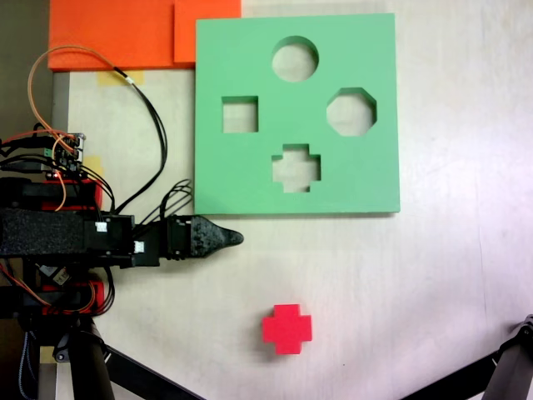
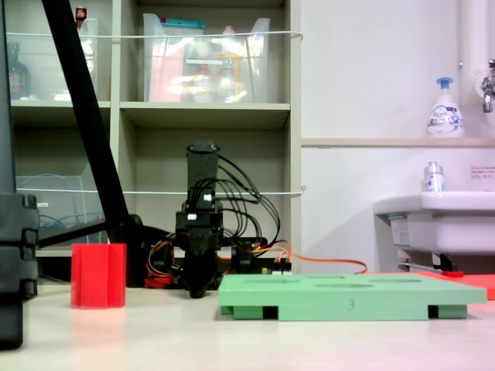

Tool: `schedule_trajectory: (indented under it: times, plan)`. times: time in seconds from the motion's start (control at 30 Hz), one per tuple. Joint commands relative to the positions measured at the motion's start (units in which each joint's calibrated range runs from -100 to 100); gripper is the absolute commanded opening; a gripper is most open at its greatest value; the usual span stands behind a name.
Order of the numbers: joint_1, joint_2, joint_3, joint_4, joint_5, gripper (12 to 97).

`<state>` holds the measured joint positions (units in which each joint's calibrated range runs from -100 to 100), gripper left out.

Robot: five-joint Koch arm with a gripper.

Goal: Put the cross columnar block into the corresponding hole

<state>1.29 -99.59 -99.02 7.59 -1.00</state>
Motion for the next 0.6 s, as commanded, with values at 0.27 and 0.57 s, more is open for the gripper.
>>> schedule_trajectory:
  times: [0.27,0.57]
  plan:
    - [-6.01,-0.41,-0.98,-5.13,6.69,47.7]
    - [-10.99,-0.41,-0.98,-7.35,27.79,50.1]
